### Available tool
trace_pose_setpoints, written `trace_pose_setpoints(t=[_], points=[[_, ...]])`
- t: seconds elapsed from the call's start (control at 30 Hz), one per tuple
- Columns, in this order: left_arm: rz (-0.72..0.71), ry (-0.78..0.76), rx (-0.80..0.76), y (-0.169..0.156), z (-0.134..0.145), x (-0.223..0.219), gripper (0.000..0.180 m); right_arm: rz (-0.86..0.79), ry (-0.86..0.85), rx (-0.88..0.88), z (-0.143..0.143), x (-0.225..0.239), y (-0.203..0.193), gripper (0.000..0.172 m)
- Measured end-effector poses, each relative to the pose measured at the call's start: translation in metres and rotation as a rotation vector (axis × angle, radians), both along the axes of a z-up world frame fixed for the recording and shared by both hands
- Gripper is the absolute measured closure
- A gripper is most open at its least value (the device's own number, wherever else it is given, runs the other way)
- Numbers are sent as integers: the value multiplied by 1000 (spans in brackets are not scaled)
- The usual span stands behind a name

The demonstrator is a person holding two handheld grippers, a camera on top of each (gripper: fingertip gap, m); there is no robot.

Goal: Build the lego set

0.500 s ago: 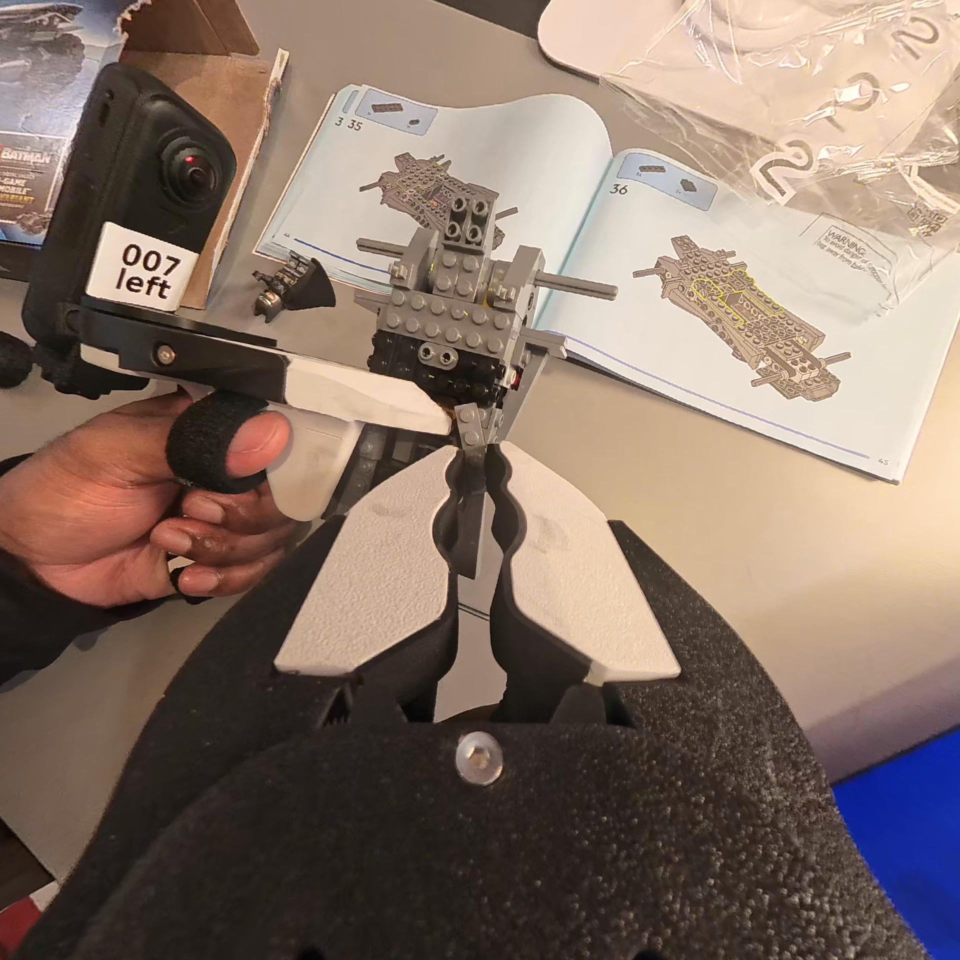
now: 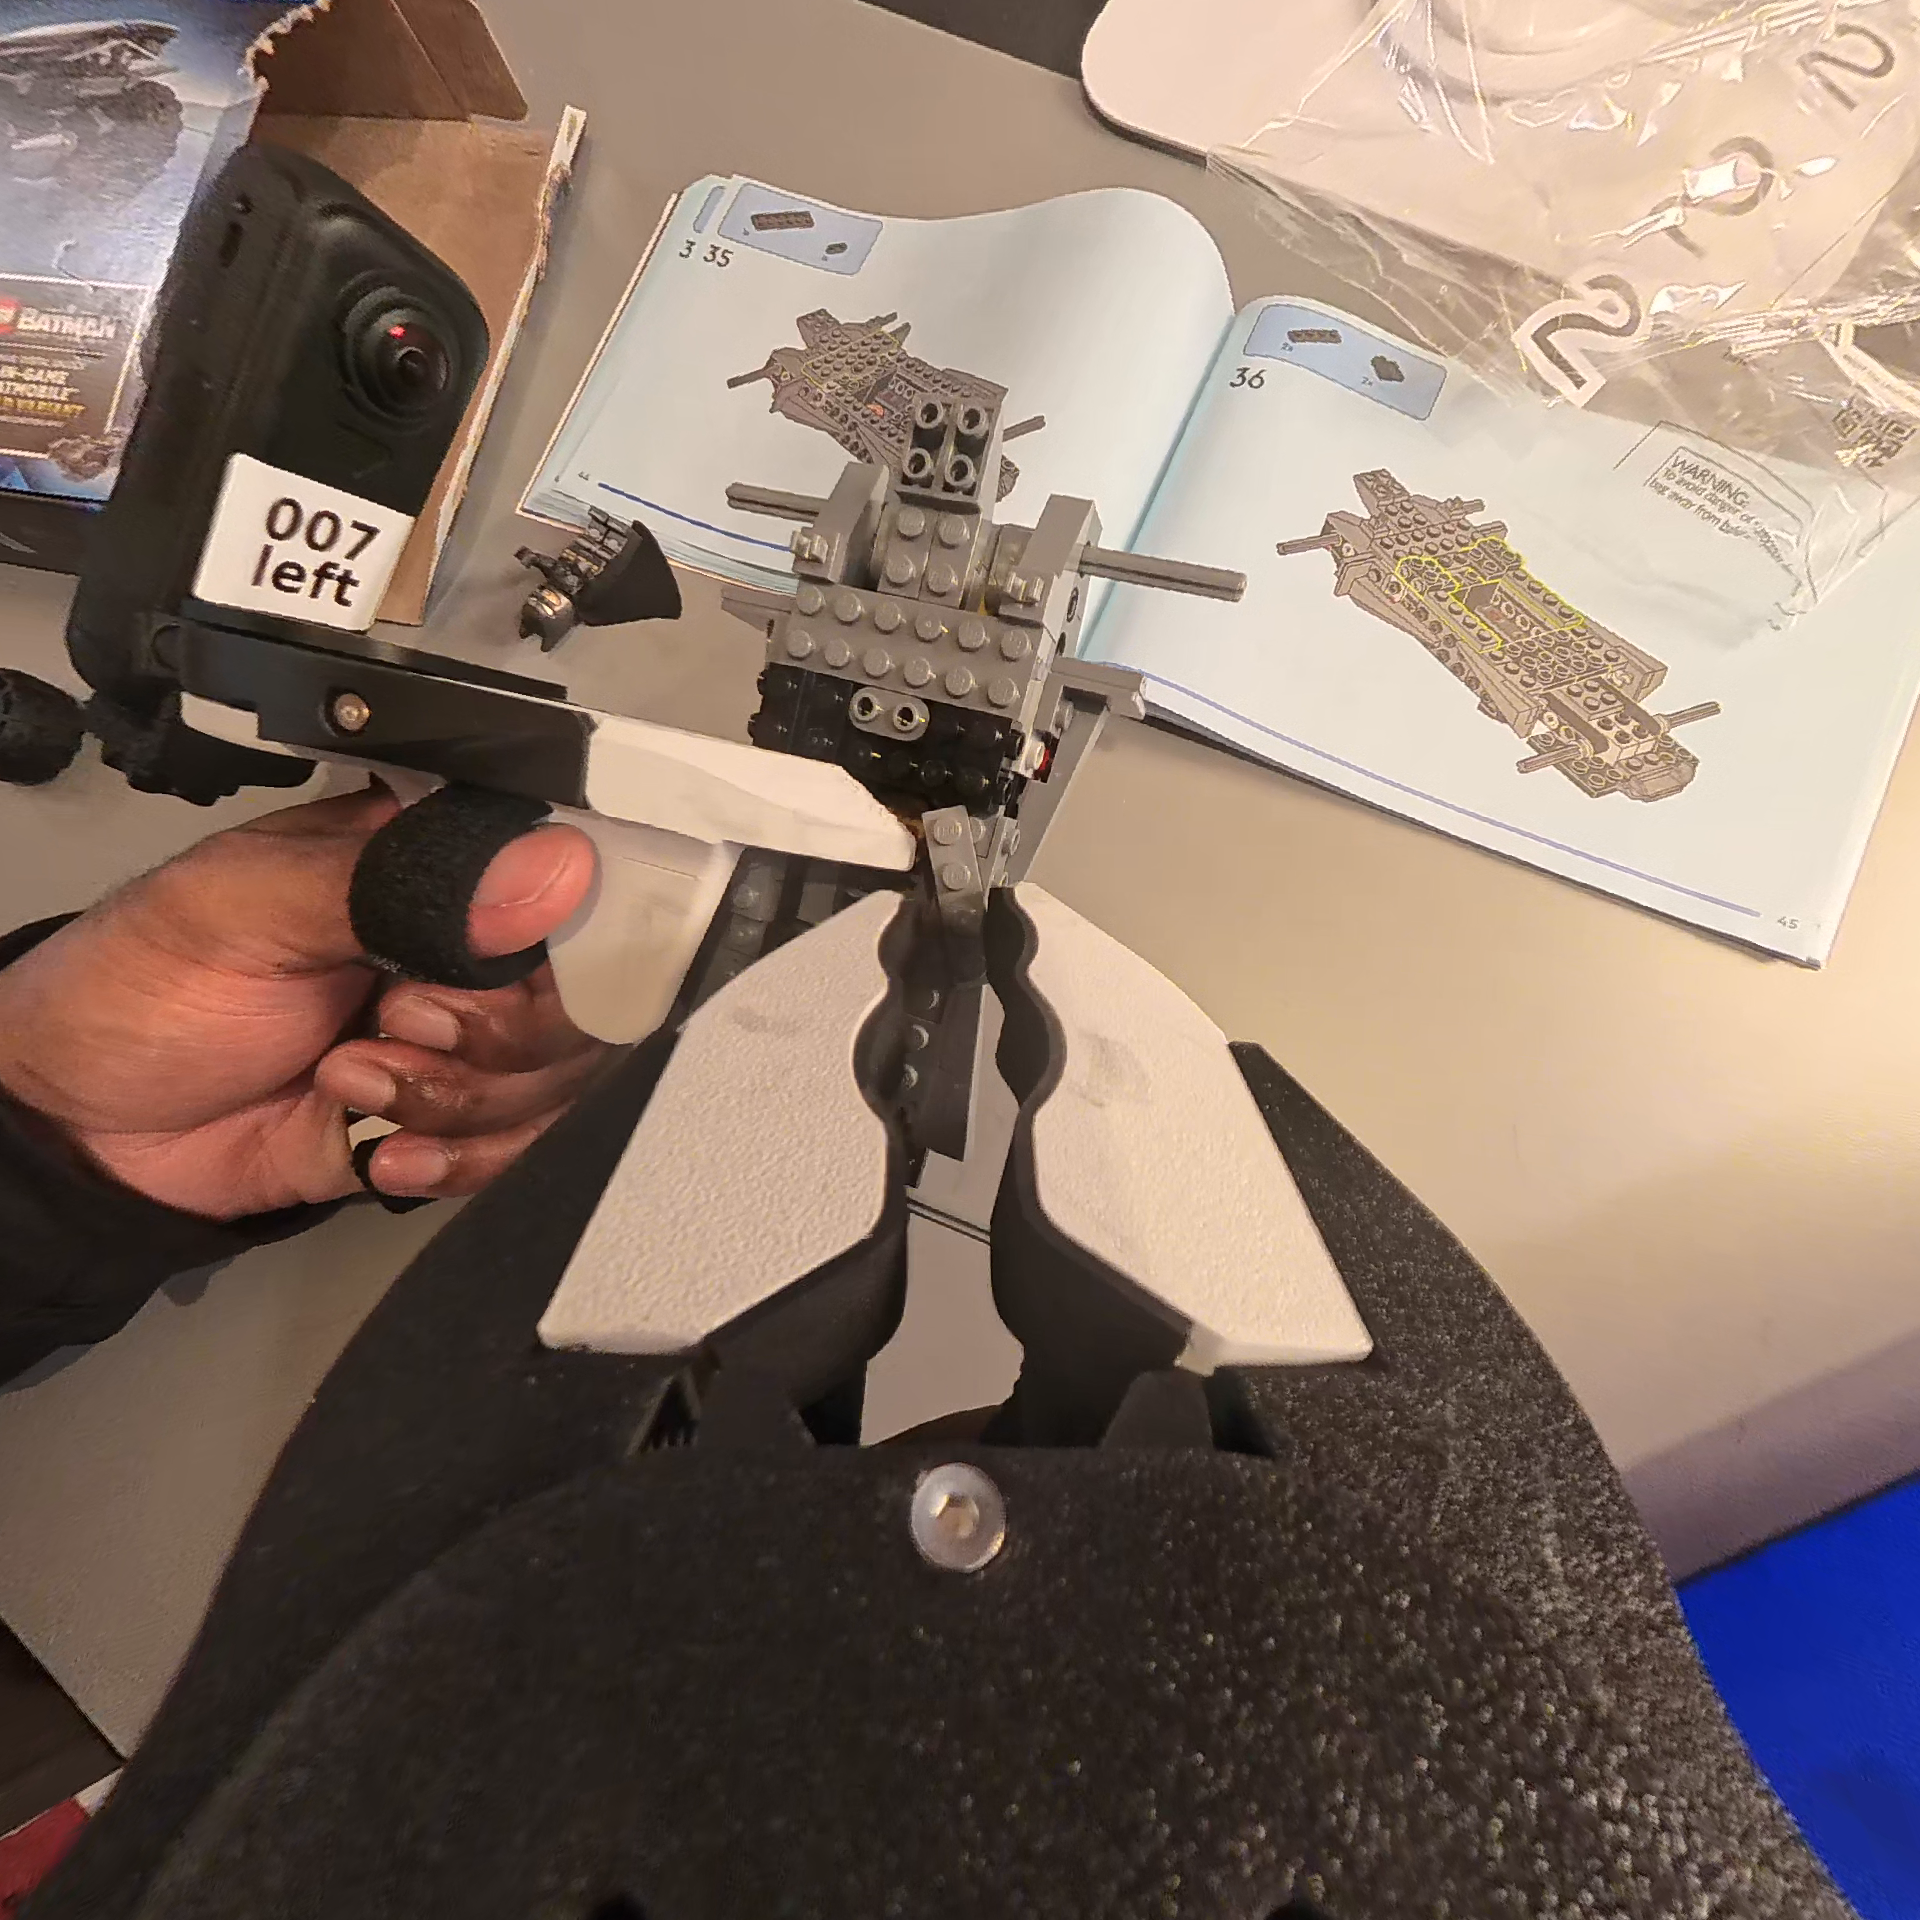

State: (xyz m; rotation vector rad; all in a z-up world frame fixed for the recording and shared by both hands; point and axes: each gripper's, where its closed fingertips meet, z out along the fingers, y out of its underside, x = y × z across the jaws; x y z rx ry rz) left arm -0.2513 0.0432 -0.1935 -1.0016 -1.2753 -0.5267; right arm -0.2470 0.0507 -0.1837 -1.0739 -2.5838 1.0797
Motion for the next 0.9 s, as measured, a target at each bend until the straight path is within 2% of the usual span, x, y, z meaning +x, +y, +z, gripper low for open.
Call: trace_pose_setpoints(t=[0.23, 0.47, 0.57, 0.73, 0.9], points=[[3, -20, 28, -2, 0, -1, 152, 1, 37, -30, 8, -1, -2, 144], [10, -59, 81, -7, -1, -3, 152, -21, 61, -170, 12, -13, 6, 132], [6, -72, 93, -9, -2, -3, 152, -25, 97, -260, 14, -22, 8, 135], [5, -64, 106, -14, 1, -4, 152, -20, 200, -460, 35, -55, -2, 137], [-12, -58, 142, -17, 3, -5, 152, 17, 93, -632, 18, -59, -7, 134]])
